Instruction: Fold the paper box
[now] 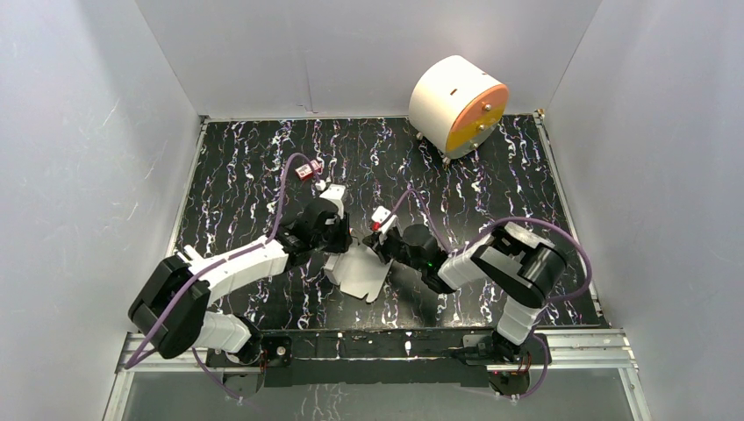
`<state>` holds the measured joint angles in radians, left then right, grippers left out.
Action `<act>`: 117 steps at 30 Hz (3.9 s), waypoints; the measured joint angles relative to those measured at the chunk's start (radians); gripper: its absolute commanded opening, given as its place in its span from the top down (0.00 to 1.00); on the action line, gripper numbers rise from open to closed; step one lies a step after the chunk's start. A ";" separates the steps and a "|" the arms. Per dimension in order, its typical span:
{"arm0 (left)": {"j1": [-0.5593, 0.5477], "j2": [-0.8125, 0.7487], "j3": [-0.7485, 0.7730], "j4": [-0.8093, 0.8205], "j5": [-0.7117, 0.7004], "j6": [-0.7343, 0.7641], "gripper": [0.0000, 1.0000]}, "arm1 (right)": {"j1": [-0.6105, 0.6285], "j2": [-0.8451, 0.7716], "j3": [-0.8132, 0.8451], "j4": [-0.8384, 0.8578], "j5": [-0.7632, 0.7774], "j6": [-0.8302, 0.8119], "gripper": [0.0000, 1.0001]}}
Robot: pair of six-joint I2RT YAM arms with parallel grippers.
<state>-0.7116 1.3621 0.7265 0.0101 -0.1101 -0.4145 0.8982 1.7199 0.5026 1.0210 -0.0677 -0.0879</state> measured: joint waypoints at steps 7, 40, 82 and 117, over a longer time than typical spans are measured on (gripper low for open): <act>0.001 -0.057 -0.077 0.076 -0.009 -0.068 0.69 | 0.029 0.056 -0.039 0.158 0.059 0.002 1.00; 0.003 -0.067 -0.097 0.174 -0.117 -0.224 0.74 | 0.044 0.102 -0.060 0.248 0.094 -0.009 1.00; 0.003 -0.099 -0.326 0.514 -0.171 -0.362 0.44 | 0.062 0.116 -0.043 0.246 0.094 -0.031 1.00; 0.035 -0.034 -0.386 0.701 -0.185 -0.445 0.47 | 0.062 0.121 -0.034 0.242 0.075 -0.032 1.00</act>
<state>-0.6762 1.3277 0.3401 0.7113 -0.2951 -0.8593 0.9600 1.8412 0.4686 1.2629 0.0074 -0.1204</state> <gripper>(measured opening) 0.568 0.012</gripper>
